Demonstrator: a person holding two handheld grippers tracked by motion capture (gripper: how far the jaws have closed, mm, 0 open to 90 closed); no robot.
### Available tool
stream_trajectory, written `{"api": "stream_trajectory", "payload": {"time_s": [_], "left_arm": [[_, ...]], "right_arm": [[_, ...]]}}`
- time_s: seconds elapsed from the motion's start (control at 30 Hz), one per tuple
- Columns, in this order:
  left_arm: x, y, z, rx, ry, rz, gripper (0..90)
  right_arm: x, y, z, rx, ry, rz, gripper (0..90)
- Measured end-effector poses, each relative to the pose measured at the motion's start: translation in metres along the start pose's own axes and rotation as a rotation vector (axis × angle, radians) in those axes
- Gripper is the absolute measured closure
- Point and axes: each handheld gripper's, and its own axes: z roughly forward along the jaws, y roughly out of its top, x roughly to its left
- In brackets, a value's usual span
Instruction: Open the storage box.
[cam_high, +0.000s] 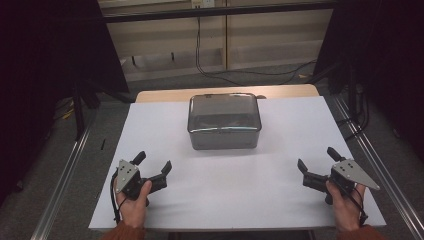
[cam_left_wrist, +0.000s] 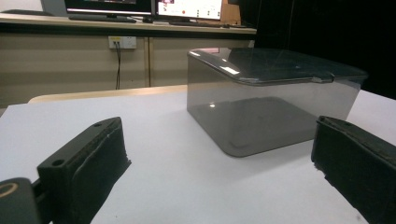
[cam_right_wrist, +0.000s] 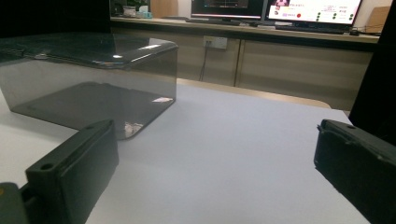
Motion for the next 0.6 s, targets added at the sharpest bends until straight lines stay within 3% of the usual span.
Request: {"api": "stream_trajectory", "payload": {"time_s": [0.23, 0.3, 0.6], "left_arm": [[0.0009, -0.0006, -0.0007, 0.007, 0.002, -0.008, 3.6], [0.0015, -0.0009, -0.0008, 0.017, 0.022, -0.006, 4.0], [0.0012, -0.0027, 0.0019, 0.035, 0.019, -0.012, 4.0]], "right_arm": [[0.001, 0.0008, 0.0003, -0.009, 0.022, -0.005, 0.0], [0.0028, 0.0007, 0.0017, 0.005, 0.036, -0.022, 0.0], [0.0068, 0.0, 0.0055, 0.014, 0.075, -0.009, 0.0]]}}
